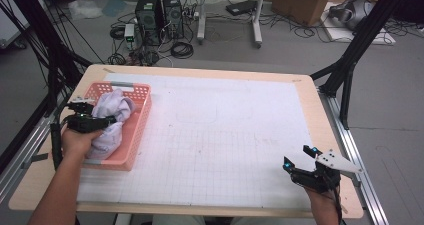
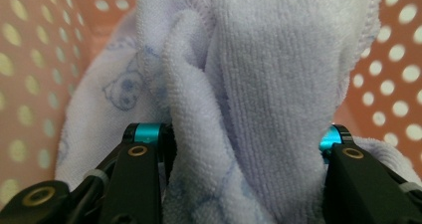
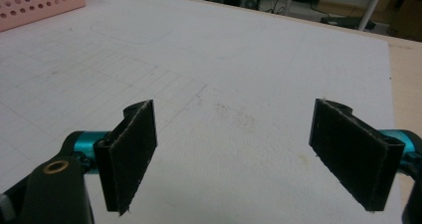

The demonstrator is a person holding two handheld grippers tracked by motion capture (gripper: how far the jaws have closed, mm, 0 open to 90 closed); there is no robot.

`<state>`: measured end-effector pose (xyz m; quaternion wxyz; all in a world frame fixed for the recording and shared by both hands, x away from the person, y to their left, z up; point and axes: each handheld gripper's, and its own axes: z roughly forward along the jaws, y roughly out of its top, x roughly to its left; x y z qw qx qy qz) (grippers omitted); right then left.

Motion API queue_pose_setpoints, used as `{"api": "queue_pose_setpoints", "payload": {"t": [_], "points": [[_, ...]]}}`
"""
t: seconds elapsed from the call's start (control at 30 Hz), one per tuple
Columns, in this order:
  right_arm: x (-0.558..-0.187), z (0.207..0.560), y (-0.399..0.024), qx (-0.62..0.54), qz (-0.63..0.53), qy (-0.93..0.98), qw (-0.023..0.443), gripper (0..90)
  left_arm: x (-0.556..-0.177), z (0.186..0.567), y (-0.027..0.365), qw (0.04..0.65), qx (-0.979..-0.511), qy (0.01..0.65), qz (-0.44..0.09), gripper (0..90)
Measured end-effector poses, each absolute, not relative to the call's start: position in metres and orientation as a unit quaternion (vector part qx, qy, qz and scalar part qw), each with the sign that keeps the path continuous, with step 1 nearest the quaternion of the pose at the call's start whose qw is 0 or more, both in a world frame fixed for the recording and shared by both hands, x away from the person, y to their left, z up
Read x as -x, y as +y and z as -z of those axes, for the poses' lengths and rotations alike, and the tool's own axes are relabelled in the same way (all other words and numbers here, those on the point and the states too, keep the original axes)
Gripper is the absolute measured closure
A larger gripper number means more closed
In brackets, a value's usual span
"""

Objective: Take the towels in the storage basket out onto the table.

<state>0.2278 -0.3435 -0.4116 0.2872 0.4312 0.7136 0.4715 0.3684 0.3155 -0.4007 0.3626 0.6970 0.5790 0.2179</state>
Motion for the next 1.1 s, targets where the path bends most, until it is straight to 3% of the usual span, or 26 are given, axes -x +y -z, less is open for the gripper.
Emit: {"api": "queue_pose_setpoints", "payload": {"t": [1.1], "points": [[-0.228, 0.409, -0.336, -0.418, -0.472, 0.72, 0.292, 17.3, -0.334, 0.371, 0.332, 0.584, -0.588, 0.479, -0.289, 54.6]]}}
